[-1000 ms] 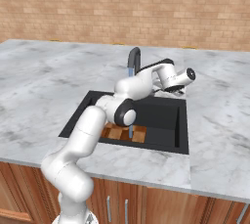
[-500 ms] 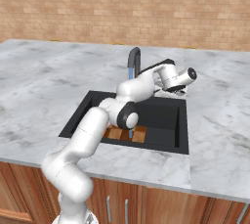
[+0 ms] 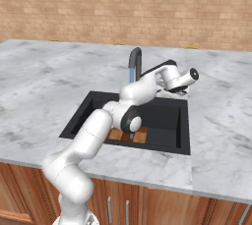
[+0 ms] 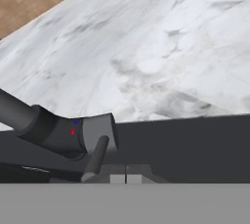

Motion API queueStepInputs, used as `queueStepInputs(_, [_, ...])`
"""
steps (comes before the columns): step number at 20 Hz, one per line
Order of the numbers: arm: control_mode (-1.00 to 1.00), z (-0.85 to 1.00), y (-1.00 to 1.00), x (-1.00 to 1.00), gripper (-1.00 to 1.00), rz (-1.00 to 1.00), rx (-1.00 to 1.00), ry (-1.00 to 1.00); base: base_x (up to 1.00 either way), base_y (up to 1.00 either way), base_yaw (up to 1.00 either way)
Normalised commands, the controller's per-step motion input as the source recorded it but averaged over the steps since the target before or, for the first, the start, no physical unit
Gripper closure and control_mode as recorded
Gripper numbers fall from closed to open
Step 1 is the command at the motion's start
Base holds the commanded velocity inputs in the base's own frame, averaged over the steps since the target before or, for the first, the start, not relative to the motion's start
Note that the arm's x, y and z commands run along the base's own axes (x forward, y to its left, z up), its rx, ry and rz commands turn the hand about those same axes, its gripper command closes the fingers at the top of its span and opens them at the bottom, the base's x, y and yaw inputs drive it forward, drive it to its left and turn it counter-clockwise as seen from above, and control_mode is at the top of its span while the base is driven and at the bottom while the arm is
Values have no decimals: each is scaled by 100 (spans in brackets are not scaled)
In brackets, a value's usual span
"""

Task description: Turn on the sink faucet with hot water and rinse the cutting board for ten seconds, then turn off the faucet. Push the cutting board to reach the water if necessary.

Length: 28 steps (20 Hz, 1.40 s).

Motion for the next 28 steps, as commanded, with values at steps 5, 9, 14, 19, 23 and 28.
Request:
queueStepInputs(5, [-100,-20,0,0,100,0,0,0,0,0,0])
queueStepInputs(9, [-100,-8,0,0,100,0,0,0,0,0,0])
queueStepInputs(14, [-100,0,2,0,100,0,0,0,0,0,0])
queueStepInputs(19, [-100,0,8,0,100,0,0,0,0,0,0])
queueStepInputs(23, [-100,0,8,0,100,0,0,0,0,0,0])
queueStepInputs(28, [-100,0,8,0,100,0,0,0,0,0,0])
